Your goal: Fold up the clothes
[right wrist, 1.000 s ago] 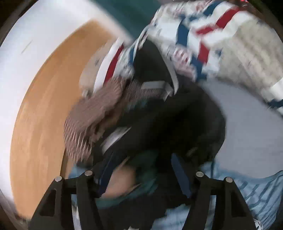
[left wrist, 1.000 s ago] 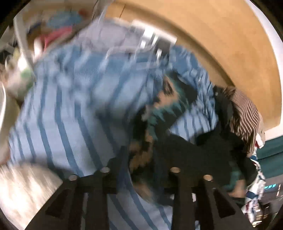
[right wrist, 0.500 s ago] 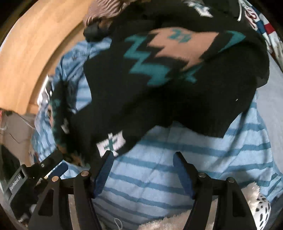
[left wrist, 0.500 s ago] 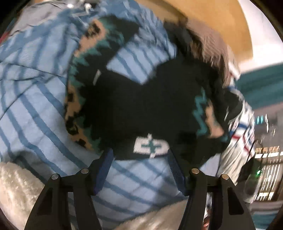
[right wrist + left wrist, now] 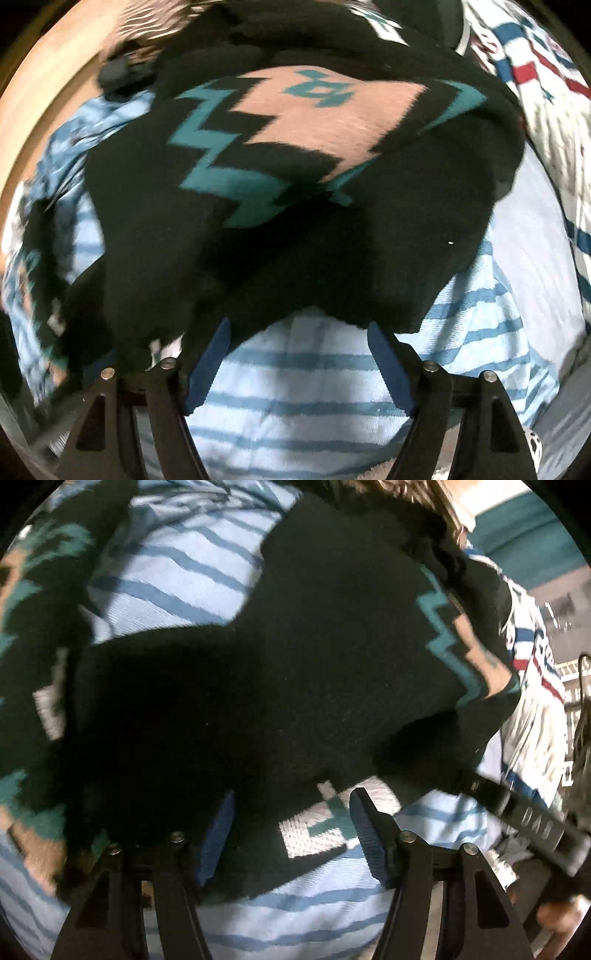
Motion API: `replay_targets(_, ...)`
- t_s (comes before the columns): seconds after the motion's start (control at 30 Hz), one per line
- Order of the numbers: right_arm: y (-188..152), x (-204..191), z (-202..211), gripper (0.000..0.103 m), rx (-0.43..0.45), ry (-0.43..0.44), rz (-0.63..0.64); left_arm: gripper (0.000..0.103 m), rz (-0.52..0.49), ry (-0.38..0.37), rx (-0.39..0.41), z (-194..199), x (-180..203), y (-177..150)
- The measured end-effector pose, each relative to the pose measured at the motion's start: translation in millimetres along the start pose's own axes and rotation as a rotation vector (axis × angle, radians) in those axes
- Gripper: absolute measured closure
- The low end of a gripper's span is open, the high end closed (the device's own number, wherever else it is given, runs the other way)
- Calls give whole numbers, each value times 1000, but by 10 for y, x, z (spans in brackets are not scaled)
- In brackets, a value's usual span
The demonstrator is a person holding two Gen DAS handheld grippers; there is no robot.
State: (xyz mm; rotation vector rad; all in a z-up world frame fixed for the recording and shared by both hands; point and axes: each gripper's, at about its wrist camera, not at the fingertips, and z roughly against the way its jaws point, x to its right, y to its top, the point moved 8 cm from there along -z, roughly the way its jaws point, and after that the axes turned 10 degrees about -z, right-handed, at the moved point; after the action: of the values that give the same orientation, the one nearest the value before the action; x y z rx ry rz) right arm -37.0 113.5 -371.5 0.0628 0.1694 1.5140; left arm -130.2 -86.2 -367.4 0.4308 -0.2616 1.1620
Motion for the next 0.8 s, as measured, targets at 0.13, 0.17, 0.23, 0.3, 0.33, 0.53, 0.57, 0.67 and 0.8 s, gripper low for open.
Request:
replay_targets(0.13,58,92,-190,22,-69,-78,-87,27,21,-67,-5,-23,-12,50)
replay_targets(0.17,61,101,-210,22,-91,-82,-116,27,0,-78,-8,-29,-11,44)
replay_targets(0.23,74,85,-188,22,-106,-82,-144,27,-41,-101,-12,-41,-10,32)
replay_targets(0.3,114,46,-109,22,-77,-102,-116,26,-52,-138,-12,-53,-41,36)
replay_targets(0.33,140,27,-60,22,-55,-115,-94,26,-27,-166,-9,-49,-73,51)
replay_targets(0.53,143,55,167,22,19,-101,-27,26,105,-255,31,22,-226,107)
replay_targets(0.57,123,83,199,22,21,-85,-29,26,114,-254,41,34,-234,105)
replay_targets(0.67,66,185,342,22,41,-21,-42,26,143,-248,79,75,-261,90)
replay_targets(0.8,-11,408,646,22,82,72,-74,26,196,-258,156,173,-323,6)
